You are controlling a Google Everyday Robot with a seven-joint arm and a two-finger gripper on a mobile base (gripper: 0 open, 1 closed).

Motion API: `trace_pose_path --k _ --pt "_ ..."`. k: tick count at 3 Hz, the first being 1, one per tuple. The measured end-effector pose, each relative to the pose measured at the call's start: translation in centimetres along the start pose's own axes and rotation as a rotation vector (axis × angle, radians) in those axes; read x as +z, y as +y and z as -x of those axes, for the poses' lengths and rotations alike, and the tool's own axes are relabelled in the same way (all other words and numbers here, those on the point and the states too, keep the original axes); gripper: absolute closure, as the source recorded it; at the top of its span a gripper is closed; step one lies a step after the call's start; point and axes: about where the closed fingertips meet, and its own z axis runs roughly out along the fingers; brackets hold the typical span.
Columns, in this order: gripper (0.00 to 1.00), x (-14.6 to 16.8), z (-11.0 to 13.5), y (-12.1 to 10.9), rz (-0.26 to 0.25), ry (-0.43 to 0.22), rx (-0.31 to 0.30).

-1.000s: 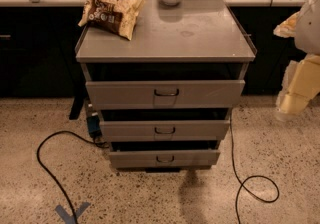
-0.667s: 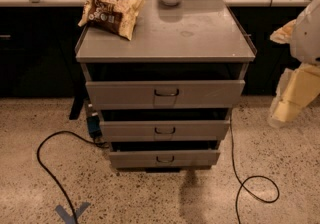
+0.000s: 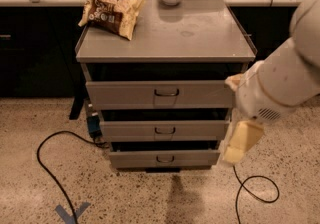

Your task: Open middle drawer

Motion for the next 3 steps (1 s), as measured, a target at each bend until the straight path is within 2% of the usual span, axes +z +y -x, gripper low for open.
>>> trace_pose_path --k 1,2,3 --pt "0.0 7.0 0.4 2.5 0.026 0.002 -0.026" --pt "0.0 15.7 -0.7 4.0 0.057 0.04 -0.015" --pt "0.0 22.5 -2.1 3.8 0.095 0.079 0.043"
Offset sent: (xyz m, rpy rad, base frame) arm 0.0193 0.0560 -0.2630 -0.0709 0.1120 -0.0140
